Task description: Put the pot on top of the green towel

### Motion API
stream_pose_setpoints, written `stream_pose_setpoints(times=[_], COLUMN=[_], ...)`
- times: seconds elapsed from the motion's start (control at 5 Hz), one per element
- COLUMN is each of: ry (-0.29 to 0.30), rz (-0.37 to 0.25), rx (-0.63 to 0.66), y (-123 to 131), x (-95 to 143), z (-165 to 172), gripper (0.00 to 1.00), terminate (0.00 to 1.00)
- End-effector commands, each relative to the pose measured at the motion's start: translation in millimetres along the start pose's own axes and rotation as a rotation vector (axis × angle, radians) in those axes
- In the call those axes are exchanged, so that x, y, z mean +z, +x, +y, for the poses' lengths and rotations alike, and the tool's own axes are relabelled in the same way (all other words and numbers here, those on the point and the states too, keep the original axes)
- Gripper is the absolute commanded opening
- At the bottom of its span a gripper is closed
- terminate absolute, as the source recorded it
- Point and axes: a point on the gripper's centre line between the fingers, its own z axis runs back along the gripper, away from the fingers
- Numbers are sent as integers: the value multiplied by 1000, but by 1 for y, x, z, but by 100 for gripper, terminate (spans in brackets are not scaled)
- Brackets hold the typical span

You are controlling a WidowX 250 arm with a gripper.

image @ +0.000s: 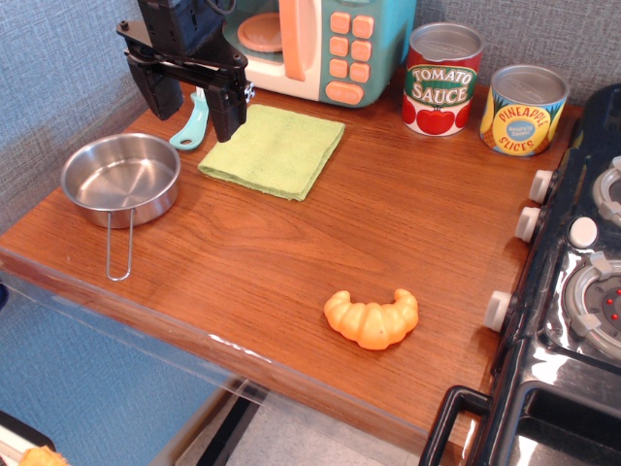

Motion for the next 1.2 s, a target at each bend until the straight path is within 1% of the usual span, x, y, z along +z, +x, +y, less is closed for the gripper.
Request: stream_pose_setpoints(times=[0.0, 0.2, 0.4, 0.6, 1.0], ry=[0, -1, 29, 47, 60], rz=[0, 18, 21, 59, 144], rx=[0, 55, 122, 121, 143], y=[0, -11, -24, -31, -26], x=[0, -16, -22, -43, -83], z=[0, 13, 24, 32, 34], gripper=[100, 100, 100, 100, 100], terminate=[0, 0, 0, 0, 0])
